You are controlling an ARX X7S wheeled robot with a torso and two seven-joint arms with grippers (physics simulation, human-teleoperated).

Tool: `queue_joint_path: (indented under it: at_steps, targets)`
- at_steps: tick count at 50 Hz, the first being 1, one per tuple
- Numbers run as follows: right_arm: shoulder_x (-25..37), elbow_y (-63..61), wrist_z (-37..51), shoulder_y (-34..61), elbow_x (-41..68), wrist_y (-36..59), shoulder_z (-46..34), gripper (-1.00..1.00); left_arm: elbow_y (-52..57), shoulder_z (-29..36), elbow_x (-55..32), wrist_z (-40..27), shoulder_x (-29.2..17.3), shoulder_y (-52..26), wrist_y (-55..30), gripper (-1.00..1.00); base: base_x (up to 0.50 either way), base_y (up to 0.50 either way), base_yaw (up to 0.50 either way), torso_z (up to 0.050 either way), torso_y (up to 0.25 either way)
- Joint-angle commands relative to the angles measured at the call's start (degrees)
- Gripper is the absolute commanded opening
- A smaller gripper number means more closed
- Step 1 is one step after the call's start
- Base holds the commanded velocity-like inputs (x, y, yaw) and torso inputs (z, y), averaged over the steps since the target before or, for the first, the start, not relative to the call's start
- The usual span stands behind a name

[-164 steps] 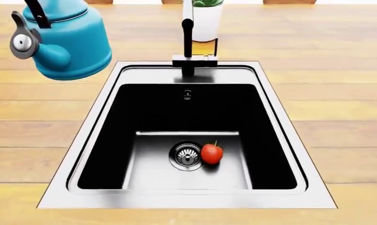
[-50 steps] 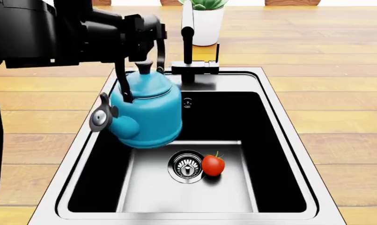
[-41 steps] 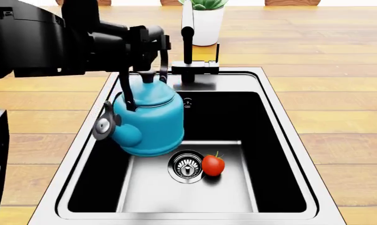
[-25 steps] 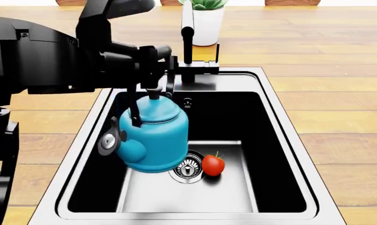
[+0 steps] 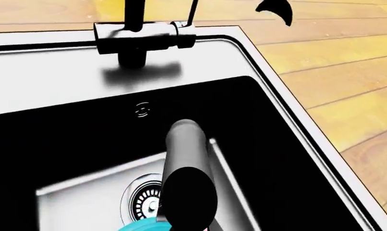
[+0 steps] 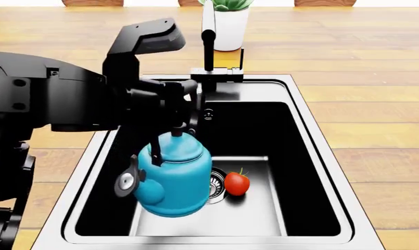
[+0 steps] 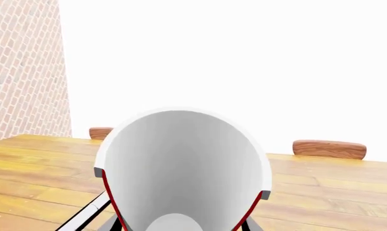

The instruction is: Pick the cup and kettle non electric and place them in the sink. Then turn on the water.

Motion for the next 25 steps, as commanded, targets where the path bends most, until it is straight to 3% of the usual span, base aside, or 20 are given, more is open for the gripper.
queue_joint_path:
  at_steps: [1, 25]
  targets:
    - [-0.19, -0.24, -0.54, -0.03, -0.65, 0.12, -0.14, -1.0, 2.01, 0.09, -1.09, -1.06, -0.55, 2.33, 1.51, -1.0, 0.0, 0.0, 0.0, 0.0, 0.0]
    - [0.18, -0.17, -0.98, -0.35, -0.9, -0.36, -0.33, -1.0, 1.64, 0.89, 16.94, 12.17, 0.93, 3.73, 3.45, -1.0, 0.0, 0.0, 0.0, 0.0, 0.0]
